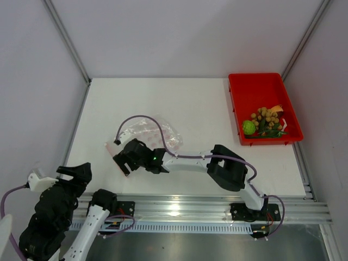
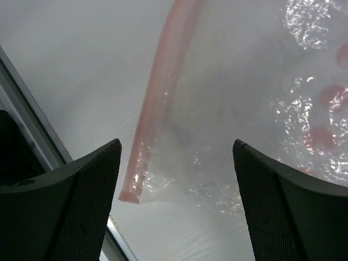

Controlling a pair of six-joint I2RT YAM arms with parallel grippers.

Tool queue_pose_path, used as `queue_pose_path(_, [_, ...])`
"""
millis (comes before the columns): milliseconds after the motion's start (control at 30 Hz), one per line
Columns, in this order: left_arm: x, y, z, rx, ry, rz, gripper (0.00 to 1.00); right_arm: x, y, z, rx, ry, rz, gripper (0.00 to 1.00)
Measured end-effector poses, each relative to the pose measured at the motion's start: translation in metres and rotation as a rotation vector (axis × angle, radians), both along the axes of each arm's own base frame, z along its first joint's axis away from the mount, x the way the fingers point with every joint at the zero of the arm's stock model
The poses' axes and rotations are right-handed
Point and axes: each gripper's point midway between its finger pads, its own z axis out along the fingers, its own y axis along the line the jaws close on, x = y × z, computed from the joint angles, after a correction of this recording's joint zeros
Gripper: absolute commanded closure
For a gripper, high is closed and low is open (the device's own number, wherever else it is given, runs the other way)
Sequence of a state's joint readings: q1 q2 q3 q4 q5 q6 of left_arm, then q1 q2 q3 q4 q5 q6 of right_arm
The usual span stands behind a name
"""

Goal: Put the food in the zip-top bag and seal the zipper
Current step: Pick up the zipper food storage bag at the center of the board.

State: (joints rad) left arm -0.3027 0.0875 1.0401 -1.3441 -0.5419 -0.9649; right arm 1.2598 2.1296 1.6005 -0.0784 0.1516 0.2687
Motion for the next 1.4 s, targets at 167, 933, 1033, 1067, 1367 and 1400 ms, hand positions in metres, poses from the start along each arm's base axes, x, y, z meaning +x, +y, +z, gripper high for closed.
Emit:
queue_pose_path(167, [-0.007, 0.004, 0.001, -0.014, -0.041, 0.012, 0.18, -0.004, 0.023, -0.004, -0.011, -0.036, 0.038, 0.16])
queue_pose_path(933, [0.0, -0.006, -0.007, -0.052, -0.059, -0.023, 0.27, 0.051, -0.004, -0.055, -0.285, -0.178, -0.181, 1.0])
queue_pose_path(1033, [0.013, -0.025, -0.012, -0.033, -0.05, -0.124, 0.26, 0.054, -0.024, -0.042, -0.274, -0.143, -0.217, 1.0])
queue_pose_path(1067, [0.017, -0.033, -0.014, -0.026, -0.042, -0.168, 0.26, 0.055, -0.029, -0.035, -0.26, -0.128, -0.228, 1.0])
queue_pose_path(1367, [0.054, -0.107, -0.023, -0.051, 0.0, -0.53, 0.3, 0.087, -0.107, 0.081, 0.102, 0.127, -0.38, 1.0])
queue_pose_path(1400, [0.055, -0.112, -0.024, -0.058, -0.002, -0.551, 0.3, 0.091, -0.113, 0.093, 0.142, 0.14, -0.391, 1.0])
